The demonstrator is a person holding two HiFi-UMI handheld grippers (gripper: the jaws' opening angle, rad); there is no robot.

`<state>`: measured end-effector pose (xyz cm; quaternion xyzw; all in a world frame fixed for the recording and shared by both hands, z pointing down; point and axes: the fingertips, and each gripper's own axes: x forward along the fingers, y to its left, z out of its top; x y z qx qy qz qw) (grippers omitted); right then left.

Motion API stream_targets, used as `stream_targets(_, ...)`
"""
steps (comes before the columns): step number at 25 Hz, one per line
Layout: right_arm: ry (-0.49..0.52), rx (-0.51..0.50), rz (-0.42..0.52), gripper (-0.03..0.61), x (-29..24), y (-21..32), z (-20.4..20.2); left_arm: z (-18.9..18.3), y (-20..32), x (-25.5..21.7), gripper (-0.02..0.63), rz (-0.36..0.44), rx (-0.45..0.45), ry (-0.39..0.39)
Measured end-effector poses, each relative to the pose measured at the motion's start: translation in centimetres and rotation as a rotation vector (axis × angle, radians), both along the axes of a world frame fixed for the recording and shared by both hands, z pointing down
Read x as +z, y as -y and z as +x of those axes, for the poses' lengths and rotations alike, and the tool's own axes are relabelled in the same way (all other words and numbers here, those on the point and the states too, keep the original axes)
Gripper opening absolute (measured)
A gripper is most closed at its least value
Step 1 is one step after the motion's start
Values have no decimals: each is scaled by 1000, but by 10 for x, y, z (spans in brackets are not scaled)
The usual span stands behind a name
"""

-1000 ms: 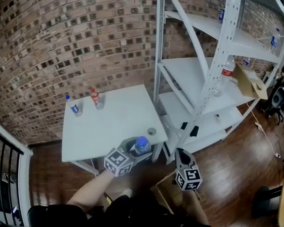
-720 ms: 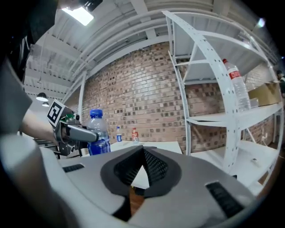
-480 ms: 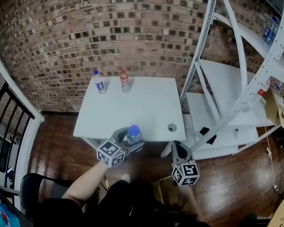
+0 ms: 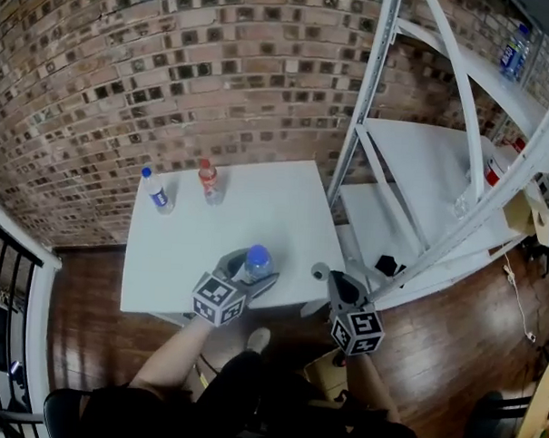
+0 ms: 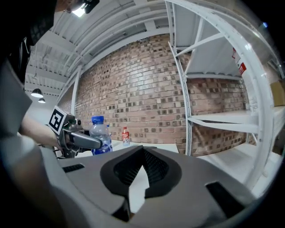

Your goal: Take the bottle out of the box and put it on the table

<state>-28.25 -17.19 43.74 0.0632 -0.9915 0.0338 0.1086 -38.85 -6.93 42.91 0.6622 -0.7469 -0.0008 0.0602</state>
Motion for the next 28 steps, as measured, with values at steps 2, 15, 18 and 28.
stream_targets(2,0,24,-1,5,-6,13,-24,-29,20,-1,359,-1,26,7)
stream_targets(15,-24,137,-47,5,-2,80,-126,-174,114,21,359,-26,3,-29)
stream_targets(18,-46,124,-67,5,9,87,-146,-193,123,31,359,-48,-20,-40)
stream_targets(28,-130,78,-149,5,52,90,-190,-260,148,67,360,-115,-65,-56)
